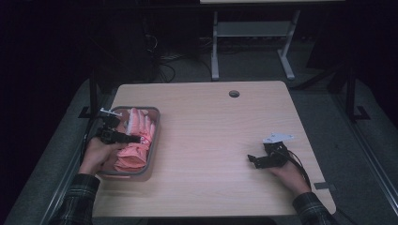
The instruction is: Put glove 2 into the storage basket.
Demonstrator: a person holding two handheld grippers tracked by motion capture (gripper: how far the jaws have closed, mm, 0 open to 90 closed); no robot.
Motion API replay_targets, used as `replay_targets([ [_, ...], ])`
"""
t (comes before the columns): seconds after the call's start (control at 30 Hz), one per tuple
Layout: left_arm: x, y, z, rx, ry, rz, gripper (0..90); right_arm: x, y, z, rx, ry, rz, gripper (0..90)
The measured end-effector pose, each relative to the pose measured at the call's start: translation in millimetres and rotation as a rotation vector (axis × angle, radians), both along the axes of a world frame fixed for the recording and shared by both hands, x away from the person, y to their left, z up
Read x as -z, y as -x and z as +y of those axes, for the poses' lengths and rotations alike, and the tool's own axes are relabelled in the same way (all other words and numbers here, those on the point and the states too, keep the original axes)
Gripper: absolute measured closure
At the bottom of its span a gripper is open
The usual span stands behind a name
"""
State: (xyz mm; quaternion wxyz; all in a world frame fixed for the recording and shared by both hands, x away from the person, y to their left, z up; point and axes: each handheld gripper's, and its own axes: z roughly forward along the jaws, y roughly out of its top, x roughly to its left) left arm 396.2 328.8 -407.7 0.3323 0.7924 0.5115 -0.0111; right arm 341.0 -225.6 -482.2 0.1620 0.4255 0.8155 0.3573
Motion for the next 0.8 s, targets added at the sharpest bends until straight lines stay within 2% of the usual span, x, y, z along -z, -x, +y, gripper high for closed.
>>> replay_targets([
  [0.1,1.2,0.0,1.4,0.000,0.013,-0.004,53.8,0.0,0.0,0.3,0.002,-0.003,0.001,12.1],
  [0.3,-3.4,-1.0,3.6,0.011,0.022,-0.005,31.9,0.0,0.0,0.3,0.002,-0.003,0.001,12.1],
  [0.37,-6.7,-0.6,4.7,0.011,0.009,-0.016,25.6,0.0,0.0,0.3,0.002,-0.003,0.001,12.1],
  [0.43,-10.8,0.8,6.9,0.006,0.015,-0.034,20.7,0.0,0.0,0.3,0.002,-0.003,0.001,12.1],
  [0.5,-17.3,3.0,9.6,-0.013,0.010,-0.045,16.4,0.0,0.0,0.3,0.002,-0.003,0.001,12.0],
  [0.63,-37.3,10.4,14.9,-0.026,-0.008,-0.100,13.7,0.0,0.0,0.2,0.002,-0.002,0.001,12.0],
  [0.8,-62.7,19.5,11.3,-0.014,0.007,-0.183,13.7,0.0,0.4,0.0,0.003,0.000,0.001,12.0],
])
